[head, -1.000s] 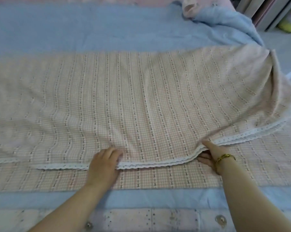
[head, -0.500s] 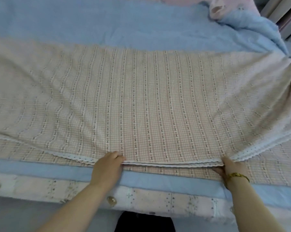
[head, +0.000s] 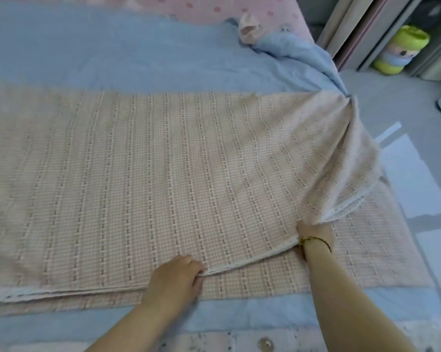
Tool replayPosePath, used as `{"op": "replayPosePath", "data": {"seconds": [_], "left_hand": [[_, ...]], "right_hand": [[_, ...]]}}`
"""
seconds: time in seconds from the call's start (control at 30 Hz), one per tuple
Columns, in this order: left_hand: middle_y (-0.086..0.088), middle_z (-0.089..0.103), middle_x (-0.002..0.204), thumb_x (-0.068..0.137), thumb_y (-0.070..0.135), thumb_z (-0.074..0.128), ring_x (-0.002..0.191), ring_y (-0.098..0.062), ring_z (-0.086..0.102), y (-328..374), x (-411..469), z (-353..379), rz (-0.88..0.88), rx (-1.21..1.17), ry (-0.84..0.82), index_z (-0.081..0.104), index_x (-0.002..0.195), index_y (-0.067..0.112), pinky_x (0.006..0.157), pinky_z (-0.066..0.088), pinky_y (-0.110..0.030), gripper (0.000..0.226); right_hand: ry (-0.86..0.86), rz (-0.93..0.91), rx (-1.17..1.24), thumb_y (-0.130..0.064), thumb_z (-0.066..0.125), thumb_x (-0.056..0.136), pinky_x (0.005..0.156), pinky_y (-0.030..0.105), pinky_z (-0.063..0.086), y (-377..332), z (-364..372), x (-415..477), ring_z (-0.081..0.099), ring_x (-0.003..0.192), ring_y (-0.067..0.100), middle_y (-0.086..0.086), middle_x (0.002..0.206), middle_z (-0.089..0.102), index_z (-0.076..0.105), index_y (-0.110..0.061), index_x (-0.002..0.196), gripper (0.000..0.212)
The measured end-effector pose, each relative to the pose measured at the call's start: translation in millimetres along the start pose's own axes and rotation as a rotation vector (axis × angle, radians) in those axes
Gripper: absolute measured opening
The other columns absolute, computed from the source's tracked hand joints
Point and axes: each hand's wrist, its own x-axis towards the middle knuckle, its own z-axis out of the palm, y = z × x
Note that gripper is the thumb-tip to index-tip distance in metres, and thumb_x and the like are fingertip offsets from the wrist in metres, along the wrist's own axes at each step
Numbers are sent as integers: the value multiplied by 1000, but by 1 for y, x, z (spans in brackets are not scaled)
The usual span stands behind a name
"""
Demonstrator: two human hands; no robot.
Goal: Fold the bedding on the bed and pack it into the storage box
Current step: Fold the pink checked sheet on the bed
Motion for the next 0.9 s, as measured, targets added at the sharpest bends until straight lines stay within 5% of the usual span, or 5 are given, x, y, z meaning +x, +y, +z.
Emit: {"op": "replayPosePath", "data": {"seconds": [0.2, 0.37, 0.53, 0.77, 0.9], "left_hand": [[18, 57, 56, 62, 42, 35, 47, 1, 56, 118, 92, 56, -43, 6, 7, 67, 60, 31, 35, 32, -12, 34], [9, 65, 76, 68, 30, 69, 65, -9, 66, 211, 178, 75, -144, -49, 19, 71, 87, 22, 48, 46, -20, 21], [11, 61, 61, 43, 28, 86, 46, -6, 60, 236, 219, 96, -98, 41, 33, 72, 77, 23, 29, 34, -17, 37], [16, 64, 65, 69, 29, 39, 56, 4, 55, 251, 230, 75, -6, -26, 116, 74, 72, 23, 37, 35, -11, 36], [19, 63, 68, 68, 37, 40, 65, 2, 52, 255, 221, 70, 115, -38, 57, 73, 71, 30, 42, 38, -10, 34]], "right_hand": [[-223, 69, 295, -8, 54, 88, 48, 26, 56, -18, -57, 103, 56, 65, 23, 8, 75, 56, 55, -1, 82, 10], [-378, 125, 439, -36, 59, 86, 97, 43, 46, -41, -100, 205, 55, 111, 28, 10, 126, 54, 45, -7, 131, 56], [-458, 244, 634, -49, 73, 60, 98, 51, 43, -69, -116, 284, 50, 117, 34, 6, 136, 47, 32, -16, 142, 97], [-54, -134, 573, -16, 55, 88, 62, 26, 48, -63, -197, 255, 53, 75, 16, -3, 77, 55, 57, -13, 88, 4], [-111, 107, 596, -15, 52, 92, 42, 16, 45, -11, -222, 232, 53, 55, 11, 2, 78, 55, 56, -11, 92, 6]]}}
